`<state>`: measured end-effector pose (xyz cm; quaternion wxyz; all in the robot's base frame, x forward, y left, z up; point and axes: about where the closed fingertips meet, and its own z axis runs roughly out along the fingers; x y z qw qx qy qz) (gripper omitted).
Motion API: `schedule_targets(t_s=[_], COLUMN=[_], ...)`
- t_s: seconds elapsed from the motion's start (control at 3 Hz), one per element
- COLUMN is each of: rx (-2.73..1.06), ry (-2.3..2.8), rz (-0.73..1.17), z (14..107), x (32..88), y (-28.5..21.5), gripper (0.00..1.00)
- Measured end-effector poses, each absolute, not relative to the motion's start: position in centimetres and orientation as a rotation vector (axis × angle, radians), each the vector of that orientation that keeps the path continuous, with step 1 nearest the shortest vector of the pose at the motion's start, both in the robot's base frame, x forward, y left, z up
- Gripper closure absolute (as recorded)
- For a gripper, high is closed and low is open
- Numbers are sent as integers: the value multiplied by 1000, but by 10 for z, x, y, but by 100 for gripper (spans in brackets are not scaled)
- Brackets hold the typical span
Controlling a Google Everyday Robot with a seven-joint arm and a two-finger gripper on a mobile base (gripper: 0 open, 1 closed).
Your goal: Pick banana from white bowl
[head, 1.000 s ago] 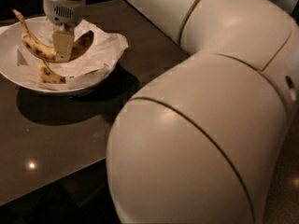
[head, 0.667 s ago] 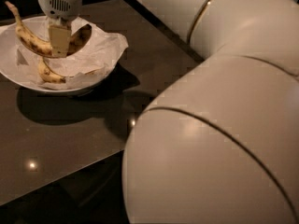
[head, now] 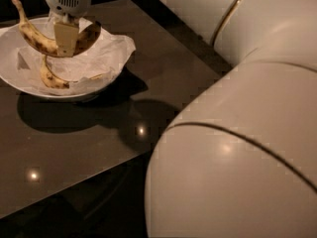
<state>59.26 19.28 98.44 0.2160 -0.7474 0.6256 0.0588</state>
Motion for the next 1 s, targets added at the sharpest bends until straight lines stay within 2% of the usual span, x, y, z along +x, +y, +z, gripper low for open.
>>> schedule_targets(t_s=[0.67, 1.0], rx=[-1959, -1960], ry=[1858, 1858], rz=[148, 150], z=[1004, 1003], x=[570, 570], y=[156, 156], gripper=[100, 100])
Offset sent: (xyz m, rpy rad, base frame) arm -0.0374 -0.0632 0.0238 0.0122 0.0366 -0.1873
